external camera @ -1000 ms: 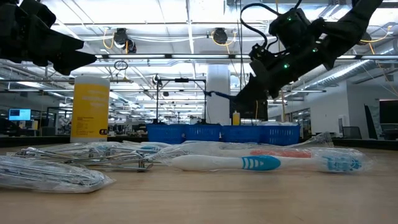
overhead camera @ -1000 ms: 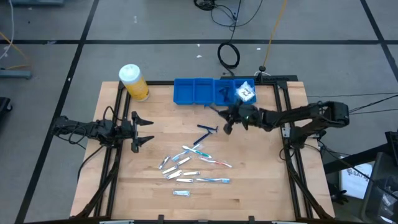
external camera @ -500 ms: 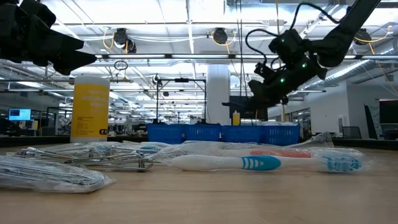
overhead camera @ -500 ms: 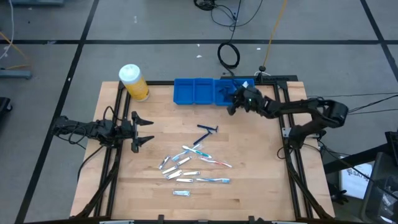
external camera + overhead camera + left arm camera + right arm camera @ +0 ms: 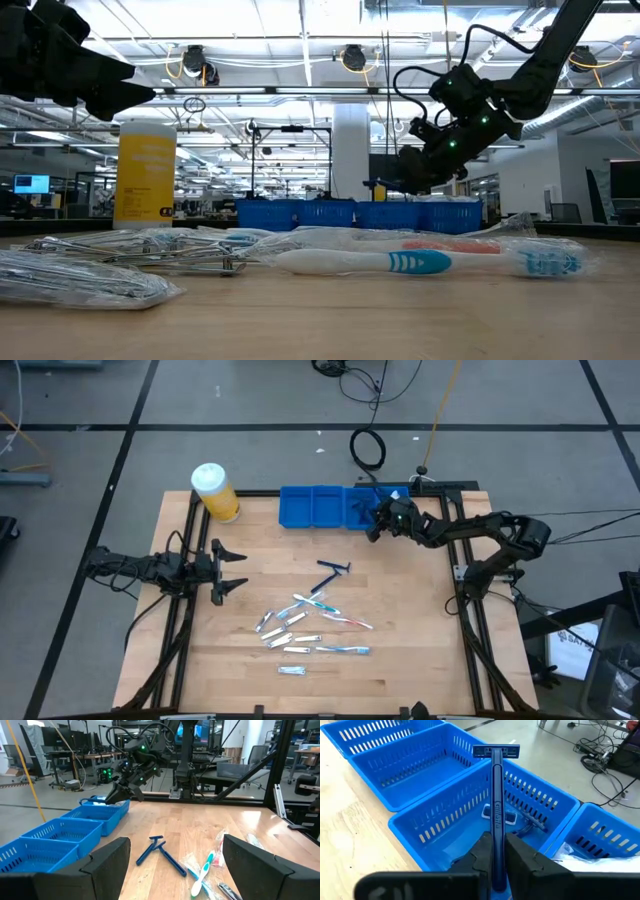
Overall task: Pick & Place Travel size toiletries
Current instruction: Put the blue razor into the middle right blue basket
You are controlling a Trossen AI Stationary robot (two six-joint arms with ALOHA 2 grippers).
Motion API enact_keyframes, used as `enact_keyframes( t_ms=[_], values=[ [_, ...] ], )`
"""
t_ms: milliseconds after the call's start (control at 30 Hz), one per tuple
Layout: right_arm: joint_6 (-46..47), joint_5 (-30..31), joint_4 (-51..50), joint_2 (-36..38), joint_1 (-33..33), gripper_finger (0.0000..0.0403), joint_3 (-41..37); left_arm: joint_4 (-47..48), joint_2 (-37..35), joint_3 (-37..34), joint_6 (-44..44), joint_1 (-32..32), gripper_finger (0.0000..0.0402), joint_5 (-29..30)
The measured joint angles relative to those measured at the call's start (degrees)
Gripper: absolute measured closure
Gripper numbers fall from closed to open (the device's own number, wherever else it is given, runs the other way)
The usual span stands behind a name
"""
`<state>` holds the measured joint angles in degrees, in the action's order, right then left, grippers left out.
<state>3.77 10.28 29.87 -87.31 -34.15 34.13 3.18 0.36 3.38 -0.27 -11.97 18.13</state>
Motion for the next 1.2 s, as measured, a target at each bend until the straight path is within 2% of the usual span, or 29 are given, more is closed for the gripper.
enact_keyframes(
  t_ms=[533,1200],
  values=[
    [0.02,-0.04,-0.09,0.0,0.03,0.0372,0.0,0.0,0.0,0.02,0.0,-0.01,0.0092,0.0],
    [1.55,-0.04,0.34,0.04,0.15,0.0302,-0.72,0.0,0.0,0.02,0.0,-0.01,0.0091,0.0]
  ],
)
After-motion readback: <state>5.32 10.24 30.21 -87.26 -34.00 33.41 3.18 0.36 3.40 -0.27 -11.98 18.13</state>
